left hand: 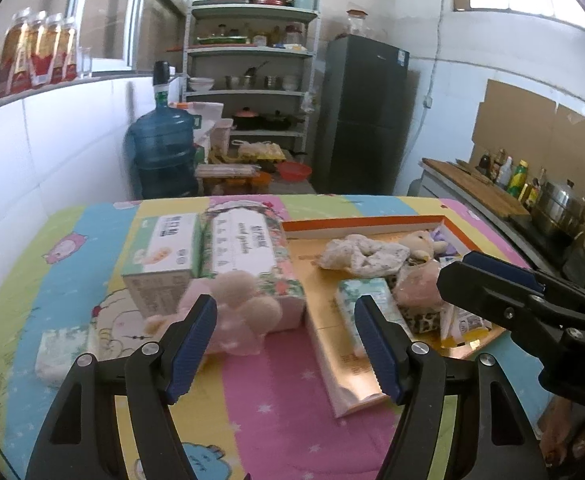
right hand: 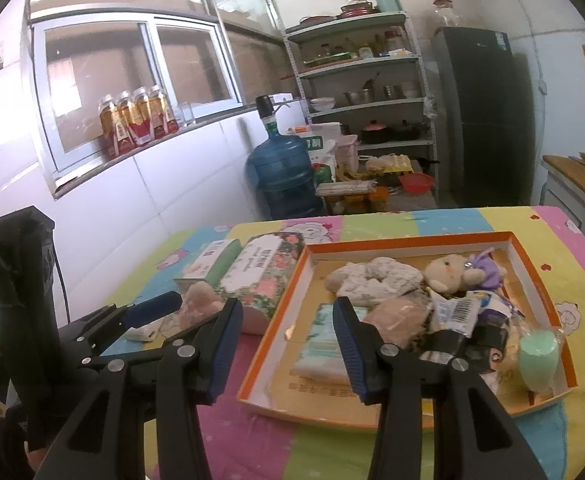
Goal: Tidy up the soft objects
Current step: 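Withdraw both tools from the box toward the remaining items, then grasp the white green-printed tissue pack with the left gripper while the right grasps the pink plush bunny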
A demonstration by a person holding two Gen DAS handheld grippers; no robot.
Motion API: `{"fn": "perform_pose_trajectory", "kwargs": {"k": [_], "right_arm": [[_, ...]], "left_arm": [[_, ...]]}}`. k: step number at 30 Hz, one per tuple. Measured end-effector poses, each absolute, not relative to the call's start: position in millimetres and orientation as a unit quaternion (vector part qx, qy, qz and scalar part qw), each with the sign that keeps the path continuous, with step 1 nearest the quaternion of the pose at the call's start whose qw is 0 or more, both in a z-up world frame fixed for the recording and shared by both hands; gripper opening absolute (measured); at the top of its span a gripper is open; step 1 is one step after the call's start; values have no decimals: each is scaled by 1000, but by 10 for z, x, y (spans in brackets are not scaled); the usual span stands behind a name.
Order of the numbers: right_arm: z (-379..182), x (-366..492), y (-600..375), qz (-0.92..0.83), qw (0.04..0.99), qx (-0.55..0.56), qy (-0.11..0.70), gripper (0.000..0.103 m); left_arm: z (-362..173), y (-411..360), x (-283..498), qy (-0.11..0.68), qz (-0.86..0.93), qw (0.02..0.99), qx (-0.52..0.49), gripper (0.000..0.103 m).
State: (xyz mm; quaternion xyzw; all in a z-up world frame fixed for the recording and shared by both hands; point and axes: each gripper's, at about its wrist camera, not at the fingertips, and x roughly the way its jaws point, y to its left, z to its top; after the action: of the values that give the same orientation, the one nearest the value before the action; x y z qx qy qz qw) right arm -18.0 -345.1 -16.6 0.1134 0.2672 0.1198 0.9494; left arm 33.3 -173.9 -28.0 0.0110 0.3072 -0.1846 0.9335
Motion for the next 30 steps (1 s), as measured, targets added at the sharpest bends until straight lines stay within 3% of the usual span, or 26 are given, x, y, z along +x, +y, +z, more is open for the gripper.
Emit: {"fn": "perform_pose_trajectory", "kwargs": {"k": [25,30], "right_arm": [[-157,-83,-2477,153,944,68,286,50],[-214,-38,-2345,146,942,60,296,66]], "left_arm": [[-393,-518,280,309,-130,940,-58,73],[-435,-298,283,309,-122,940,-73,73]]}}
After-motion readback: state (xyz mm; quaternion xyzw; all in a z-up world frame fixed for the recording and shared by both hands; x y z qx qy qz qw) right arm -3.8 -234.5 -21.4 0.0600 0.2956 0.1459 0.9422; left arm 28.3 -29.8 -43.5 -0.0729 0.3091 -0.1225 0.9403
